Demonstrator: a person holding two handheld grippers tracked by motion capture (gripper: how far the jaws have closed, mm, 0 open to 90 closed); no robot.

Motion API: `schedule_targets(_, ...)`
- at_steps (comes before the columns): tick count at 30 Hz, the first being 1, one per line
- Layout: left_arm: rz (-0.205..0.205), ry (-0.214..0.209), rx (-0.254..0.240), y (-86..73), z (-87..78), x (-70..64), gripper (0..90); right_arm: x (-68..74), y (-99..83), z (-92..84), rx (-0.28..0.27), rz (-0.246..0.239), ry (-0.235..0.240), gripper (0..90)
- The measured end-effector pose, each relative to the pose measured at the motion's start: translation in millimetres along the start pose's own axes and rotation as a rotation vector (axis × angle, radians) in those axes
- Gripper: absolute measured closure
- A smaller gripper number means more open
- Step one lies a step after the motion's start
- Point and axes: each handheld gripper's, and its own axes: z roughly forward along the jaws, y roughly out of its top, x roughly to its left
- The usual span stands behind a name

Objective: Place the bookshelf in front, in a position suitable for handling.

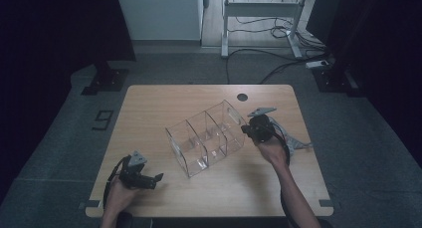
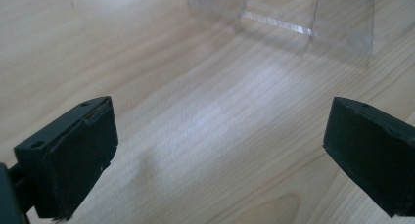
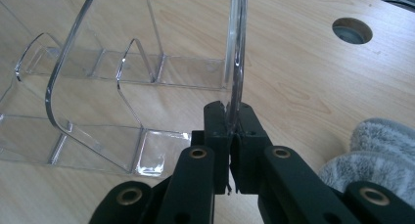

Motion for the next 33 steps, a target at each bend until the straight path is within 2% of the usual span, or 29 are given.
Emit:
schedule_targets(1,0.000,0.000,0.000,0.0,0.0,0.0,0.0,0.0,0.0,0.0,0.000,0.000,0.000,85.9)
schedule_targets(4,-0.011,-0.017,-0.060,10.0,-9.5,-0.5,0.0,2.4,-3.9,-5.1,0.008,-0.013,0.014,85.9)
schedule_targets(5,-0.011,-0.017,-0.060,10.0,-9.5,-0.5,0.0,2.4,-3.9,-5.1,0.008,-0.013,0.014,85.9)
schedule_targets(7,-0.012,-0.042,-0.089,16.4,-14.8,-1.7,0.0,4.4,-6.9,-8.2,0.010,-0.024,0.025,85.8)
schedule_targets(13,0.007,-0.067,-0.114,25.8,-19.3,-5.4,6.8,7.0,-11.8,-12.7,0.008,-0.038,0.042,85.8)
schedule_targets(18,0.022,-0.100,-0.177,37.5,-23.7,-8.4,13.4,11.9,-14.6,-16.6,0.013,-0.051,0.054,85.8)
schedule_targets(26,0.051,-0.129,-0.217,44.5,-23.4,-14.0,15.6,17.8,-15.8,-18.7,0.021,-0.072,0.073,85.9)
schedule_targets(33,0.077,-0.127,-0.202,44.5,-17.9,-17.9,16.8,23.2,-15.3,-17.8,0.019,-0.081,0.091,86.0)
